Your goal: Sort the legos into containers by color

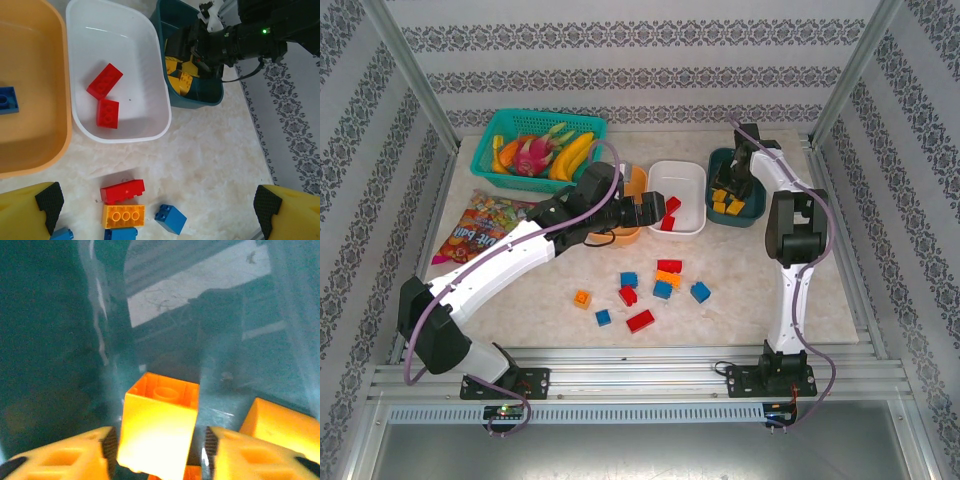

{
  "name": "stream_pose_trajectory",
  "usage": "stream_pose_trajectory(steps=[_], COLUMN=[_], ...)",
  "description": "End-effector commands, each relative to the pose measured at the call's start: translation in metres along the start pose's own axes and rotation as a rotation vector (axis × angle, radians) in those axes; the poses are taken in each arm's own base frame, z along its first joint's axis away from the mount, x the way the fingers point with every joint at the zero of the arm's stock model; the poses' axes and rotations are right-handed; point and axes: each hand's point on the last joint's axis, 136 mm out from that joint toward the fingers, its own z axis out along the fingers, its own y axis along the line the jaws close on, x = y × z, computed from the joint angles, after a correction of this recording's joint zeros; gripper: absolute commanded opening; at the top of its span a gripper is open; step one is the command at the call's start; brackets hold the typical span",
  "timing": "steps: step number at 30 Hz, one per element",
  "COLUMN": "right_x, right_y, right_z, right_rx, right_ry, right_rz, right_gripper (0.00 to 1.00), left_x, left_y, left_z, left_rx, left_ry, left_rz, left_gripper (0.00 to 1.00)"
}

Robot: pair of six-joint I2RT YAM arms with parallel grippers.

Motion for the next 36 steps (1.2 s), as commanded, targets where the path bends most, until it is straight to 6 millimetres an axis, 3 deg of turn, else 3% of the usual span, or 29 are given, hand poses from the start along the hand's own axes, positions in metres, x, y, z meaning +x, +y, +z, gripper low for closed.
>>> stream_pose_trajectory(steps=[1, 4, 7, 10, 12, 15, 18, 21, 24, 27, 29, 32, 36], right_x=[-0.008, -0.013, -0.011, 0.012, 0.046, 0.113, 0.186, 0.251, 0.299, 0.333, 0.345, 0.35, 0.347], right_y=[0.005, 0.015, 0.03, 0.05, 0.067, 0.086, 0.092, 0.081, 0.058, 0.034, 0.021, 0.014, 0.02], right_z=[-0.027, -0.059, -0.104, -0.147, -0.169, -0.177, -0.181, -0.183, -0.184, -0.183, -0.181, -0.184, -0.185], right_rx=[-0.028, -0.05, -0.08, -0.125, -0.167, -0.219, -0.274, -0.352, -0.419, -0.439, -0.422, -0.416, -0.41], right_ry=[-0.03, -0.093, -0.174, -0.254, -0.287, -0.276, -0.266, -0.243, -0.203, -0.144, -0.122, -0.136, -0.152], right_rz=[-0.001, -0.022, -0.05, -0.102, -0.158, -0.268, -0.386, -0.435, -0.453, -0.464, -0.461, -0.459, -0.468], right_gripper=[0.59, 0.63, 0.63, 0.65, 0.69, 0.75, 0.79, 0.82, 0.82, 0.81, 0.79, 0.79, 0.78], left_x=[0.002, 0.015, 0.036, 0.062, 0.08, 0.104, 0.124, 0.141, 0.154, 0.162, 0.167, 0.173, 0.184], left_y=[0.004, 0.02, 0.044, 0.065, 0.078, 0.093, 0.104, 0.114, 0.117, 0.119, 0.122, 0.125, 0.126], left_z=[-0.009, -0.015, -0.019, -0.018, -0.014, -0.002, 0.012, 0.027, 0.042, 0.056, 0.063, 0.071, 0.081], left_rx=[-0.052, -0.117, -0.203, -0.281, -0.32, -0.366, -0.409, -0.447, -0.448, -0.453, -0.465, -0.493, -0.509], left_ry=[0.004, 0.039, 0.104, 0.191, 0.253, 0.335, 0.411, 0.482, 0.526, 0.559, 0.584, 0.613, 0.65], left_rz=[0.002, 0.009, 0.008, 0.009, 0.0, -0.009, -0.012, -0.011, -0.018, -0.021, -0.014, 0.009, 0.037], left_gripper=[1.0, 1.0, 1.0, 0.98, 0.98, 0.98, 0.95, 0.93, 0.9, 0.87, 0.85, 0.82, 0.77])
